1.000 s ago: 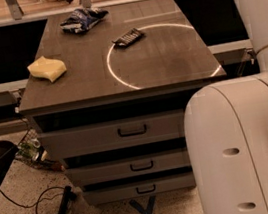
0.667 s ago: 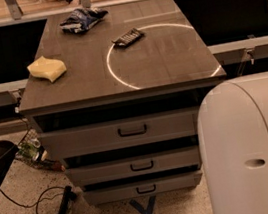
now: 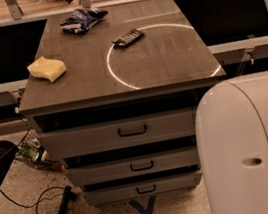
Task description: Move white bowl near sponge
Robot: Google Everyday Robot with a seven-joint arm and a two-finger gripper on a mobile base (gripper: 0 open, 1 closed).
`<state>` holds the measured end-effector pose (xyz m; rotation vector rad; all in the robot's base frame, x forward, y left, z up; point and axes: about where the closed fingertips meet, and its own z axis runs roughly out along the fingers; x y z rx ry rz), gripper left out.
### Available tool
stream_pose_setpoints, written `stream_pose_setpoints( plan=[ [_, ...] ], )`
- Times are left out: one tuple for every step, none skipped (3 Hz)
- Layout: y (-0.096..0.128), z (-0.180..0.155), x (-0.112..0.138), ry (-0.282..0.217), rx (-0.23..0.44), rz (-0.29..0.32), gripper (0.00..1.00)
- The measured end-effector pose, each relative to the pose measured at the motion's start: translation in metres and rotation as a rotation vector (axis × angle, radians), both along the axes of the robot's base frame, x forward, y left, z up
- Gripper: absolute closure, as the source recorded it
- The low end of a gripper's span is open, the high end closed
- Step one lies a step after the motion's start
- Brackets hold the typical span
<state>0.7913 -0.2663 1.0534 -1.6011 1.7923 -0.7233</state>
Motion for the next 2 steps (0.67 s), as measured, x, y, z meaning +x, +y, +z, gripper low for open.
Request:
stream_pose_setpoints(
  plan=[
    [0.01,0.023,0.007,-0.057,-0.025,-0.038,1.0],
    [0.016,0.05,0.0,-0.109,-0.052,-0.074,1.0]
  ],
)
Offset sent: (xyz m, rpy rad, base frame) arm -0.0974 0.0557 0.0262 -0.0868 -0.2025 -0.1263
